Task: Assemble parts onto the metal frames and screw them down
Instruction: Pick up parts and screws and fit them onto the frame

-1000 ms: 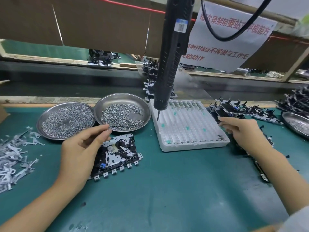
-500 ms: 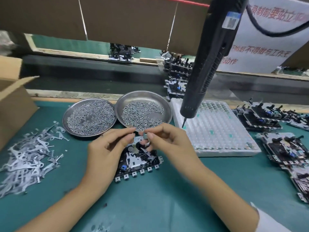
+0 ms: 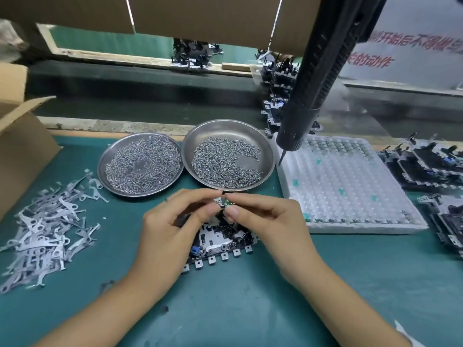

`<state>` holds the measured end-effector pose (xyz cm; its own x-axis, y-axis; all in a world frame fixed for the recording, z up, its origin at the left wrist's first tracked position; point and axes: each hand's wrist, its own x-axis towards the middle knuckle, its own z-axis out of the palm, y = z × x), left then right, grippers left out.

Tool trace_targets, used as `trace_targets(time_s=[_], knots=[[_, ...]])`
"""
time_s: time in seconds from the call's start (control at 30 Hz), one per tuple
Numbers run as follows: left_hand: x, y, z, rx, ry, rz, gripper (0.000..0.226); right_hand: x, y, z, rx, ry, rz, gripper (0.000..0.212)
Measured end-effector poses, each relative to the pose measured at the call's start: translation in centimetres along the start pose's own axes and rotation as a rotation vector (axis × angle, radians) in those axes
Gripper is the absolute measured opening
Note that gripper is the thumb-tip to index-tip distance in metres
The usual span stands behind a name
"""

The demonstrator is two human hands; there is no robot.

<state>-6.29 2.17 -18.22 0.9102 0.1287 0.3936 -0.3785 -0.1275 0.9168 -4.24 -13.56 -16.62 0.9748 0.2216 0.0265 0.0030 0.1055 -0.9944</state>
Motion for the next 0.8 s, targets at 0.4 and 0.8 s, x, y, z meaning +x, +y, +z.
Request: trace_targets(time_s=[0.4, 0.8], knots=[[0.00, -0.17, -0.11, 0.049, -0.045, 0.002, 0.014, -0.26, 0.09, 0.31, 0.007, -0.023, -0.060, 0.019], [0.19, 0.39, -0.42, 0.322, -0.033, 0.121, 0.032, -0.33, 0.51, -0.49, -0.390, -0.045, -0.331, 0.021]])
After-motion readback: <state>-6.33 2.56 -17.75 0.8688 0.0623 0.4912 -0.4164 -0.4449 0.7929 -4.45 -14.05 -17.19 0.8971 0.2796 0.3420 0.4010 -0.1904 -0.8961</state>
